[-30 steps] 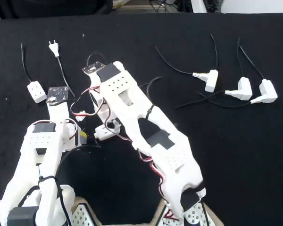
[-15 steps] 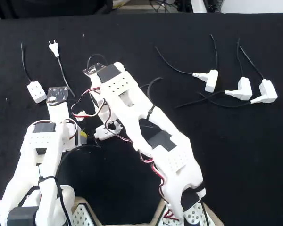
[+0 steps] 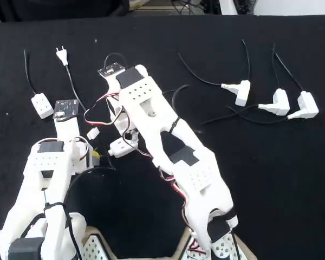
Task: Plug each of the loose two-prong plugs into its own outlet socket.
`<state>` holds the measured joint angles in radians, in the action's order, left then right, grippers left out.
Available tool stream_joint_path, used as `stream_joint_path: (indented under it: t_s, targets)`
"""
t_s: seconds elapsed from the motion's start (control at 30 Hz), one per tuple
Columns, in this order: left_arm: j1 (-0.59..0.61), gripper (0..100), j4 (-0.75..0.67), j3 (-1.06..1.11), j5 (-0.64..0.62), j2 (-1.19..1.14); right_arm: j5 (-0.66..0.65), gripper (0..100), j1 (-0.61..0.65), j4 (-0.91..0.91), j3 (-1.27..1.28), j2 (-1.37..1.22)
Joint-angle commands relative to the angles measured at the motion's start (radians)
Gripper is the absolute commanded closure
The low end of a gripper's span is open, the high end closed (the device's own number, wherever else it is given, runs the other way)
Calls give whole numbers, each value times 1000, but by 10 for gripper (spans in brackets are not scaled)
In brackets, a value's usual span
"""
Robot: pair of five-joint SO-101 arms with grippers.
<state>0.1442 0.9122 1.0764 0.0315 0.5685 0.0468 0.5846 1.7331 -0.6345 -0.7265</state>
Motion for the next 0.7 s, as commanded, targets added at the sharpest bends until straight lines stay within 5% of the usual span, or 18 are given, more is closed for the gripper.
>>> stream_joint_path:
  t_s: [0.0, 0.67]
  targets:
    - [7, 766, 8, -51, -9, 32, -54, 988, -20, 25, -39, -30]
    - [7, 766, 8, -51, -9, 32, -66, 988, -8, 31, -28, -25]
